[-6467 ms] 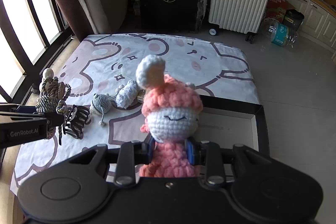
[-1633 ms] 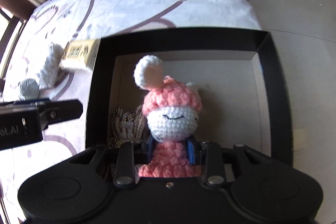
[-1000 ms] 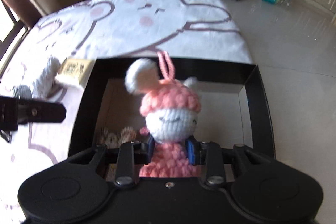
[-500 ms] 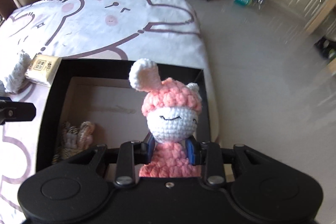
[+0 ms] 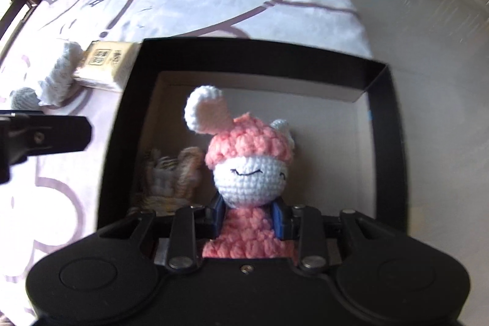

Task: Organize objects
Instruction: 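Move the pink bunny in the right tool over the black box, then lower the pink bunny into the black box and open the right tool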

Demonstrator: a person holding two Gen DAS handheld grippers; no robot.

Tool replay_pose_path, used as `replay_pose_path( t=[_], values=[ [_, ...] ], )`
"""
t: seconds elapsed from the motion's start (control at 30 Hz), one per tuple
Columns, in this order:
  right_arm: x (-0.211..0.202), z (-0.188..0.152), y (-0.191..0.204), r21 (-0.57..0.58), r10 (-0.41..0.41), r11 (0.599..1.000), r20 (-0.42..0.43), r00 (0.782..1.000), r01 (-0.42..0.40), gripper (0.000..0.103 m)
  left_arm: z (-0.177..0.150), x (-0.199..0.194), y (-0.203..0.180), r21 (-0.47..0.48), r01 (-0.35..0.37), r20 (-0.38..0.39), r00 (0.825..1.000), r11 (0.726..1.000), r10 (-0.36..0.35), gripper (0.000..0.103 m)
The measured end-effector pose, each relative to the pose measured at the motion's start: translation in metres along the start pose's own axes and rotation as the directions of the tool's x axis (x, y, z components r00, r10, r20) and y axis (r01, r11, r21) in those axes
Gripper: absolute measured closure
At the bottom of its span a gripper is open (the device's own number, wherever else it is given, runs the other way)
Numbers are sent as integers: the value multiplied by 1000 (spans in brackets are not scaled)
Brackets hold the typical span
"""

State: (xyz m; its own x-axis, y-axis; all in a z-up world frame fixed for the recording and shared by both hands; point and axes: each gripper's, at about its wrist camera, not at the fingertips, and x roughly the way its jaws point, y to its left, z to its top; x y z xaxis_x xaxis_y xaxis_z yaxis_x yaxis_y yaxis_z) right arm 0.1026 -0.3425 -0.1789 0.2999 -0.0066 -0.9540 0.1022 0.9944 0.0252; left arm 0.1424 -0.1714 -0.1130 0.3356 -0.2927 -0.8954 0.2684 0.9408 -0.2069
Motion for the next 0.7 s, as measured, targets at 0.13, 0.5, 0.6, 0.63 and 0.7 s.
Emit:
replay_pose_path(
  t=[0.13,0.5,0.6,0.63,0.7],
  values=[
    [8,-2,6,13,40,999,-65,997,-40,66,0,0,2,-5,0,-1,1000,1000,0,42],
    [-43,-4,-19,111,125,985,59,990,-131,69,1,0,2,-7,5,0,1000,1000,-5,42],
    [-45,-6,-19,107,118,987,51,992,-123,71,0,0,2,-8,2,-1,1000,1000,-2,42],
    [-43,-7,-18,100,115,988,43,992,-118,71,0,-1,2,-8,1,-1,1000,1000,-1,42],
    [-40,-8,-17,96,126,987,29,992,-128,71,0,-1,3,-7,0,-2,1000,1000,0,42]
  ],
)
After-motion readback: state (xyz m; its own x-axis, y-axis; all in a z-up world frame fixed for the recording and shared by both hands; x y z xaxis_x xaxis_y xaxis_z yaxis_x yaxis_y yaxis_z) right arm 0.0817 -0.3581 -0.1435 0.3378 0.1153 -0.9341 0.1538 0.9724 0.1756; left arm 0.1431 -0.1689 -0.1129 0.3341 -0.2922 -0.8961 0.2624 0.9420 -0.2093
